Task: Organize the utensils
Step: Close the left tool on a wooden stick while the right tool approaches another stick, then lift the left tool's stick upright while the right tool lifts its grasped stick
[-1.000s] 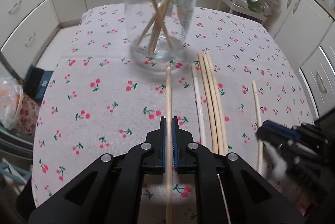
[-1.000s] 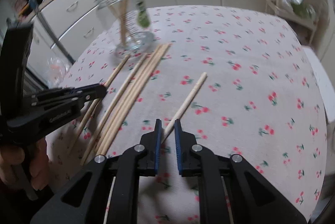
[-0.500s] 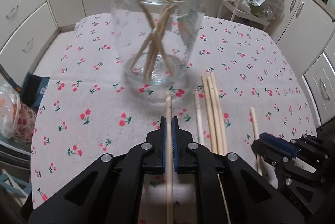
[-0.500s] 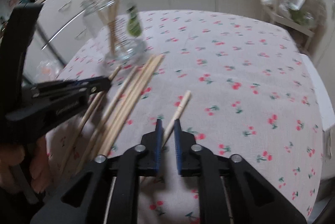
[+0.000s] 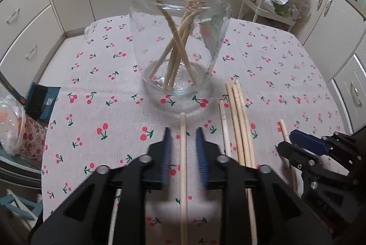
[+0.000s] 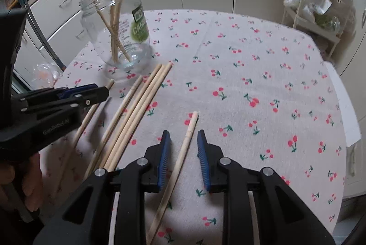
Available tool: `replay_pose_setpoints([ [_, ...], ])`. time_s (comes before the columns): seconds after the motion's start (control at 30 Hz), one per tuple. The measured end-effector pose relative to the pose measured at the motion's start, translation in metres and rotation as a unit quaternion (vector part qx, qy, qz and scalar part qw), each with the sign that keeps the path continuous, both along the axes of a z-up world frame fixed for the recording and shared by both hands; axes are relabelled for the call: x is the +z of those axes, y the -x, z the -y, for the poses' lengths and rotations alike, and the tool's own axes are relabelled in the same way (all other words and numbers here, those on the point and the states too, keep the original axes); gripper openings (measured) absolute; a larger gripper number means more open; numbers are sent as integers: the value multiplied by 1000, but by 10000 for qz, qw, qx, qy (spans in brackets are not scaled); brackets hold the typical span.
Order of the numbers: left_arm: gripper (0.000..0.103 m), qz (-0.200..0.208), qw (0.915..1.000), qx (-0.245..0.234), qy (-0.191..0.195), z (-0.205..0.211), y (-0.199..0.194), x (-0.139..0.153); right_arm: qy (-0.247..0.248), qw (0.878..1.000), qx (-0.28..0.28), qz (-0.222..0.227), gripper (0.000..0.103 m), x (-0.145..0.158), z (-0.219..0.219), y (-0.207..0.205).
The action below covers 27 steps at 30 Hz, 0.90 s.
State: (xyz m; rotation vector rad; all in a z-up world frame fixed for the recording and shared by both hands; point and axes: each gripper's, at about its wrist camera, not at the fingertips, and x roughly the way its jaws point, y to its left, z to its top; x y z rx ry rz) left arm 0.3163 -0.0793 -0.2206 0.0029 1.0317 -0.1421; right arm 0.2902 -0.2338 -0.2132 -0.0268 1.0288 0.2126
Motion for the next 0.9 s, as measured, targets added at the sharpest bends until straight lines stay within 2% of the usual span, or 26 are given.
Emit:
replay_pose_setpoints([
  [0.07,26,40,10000,4,-76,2,0,-1,170,9998,15,96,20,-1,-3,2],
  [0.13,23,107,9997,-39,-233,5,1,-2,106,9998,30,135,11,-2,-3,4],
  [0.17,10,142,9995,-36,-278,6,2,-2,77,9999,13,139,10,-2,-2,4],
  [0.2,5,149,9995,-64,-262,6,3,-3,20,9999,-21,134,9,-2,-1,4],
  [0.23,5,149,9996,-76,-244,7,4,-2,-112,9999,-76,101,8,-2,2,5],
  [0.3,5,124,9998,-52,-165,5,6,-1,-528,9984,-196,-29,6,-1,11,5],
  [0.43,5,227,9996,-28,158,-6,20,8,-1725,9830,-530,-331,6,-6,37,12],
  [0.57,5,549,9974,-11,469,-18,36,32,-2300,9699,-732,-317,6,-2,46,24],
  [0.67,5,877,9932,28,763,-29,45,58,-2513,9648,-772,-80,6,14,45,32],
  [0.77,5,1230,9875,59,987,-36,50,83,-2654,9607,-738,328,6,40,42,38],
  [0.9,5,1797,9757,133,1249,-44,52,121,-2658,9555,-768,1028,6,77,35,40],
])
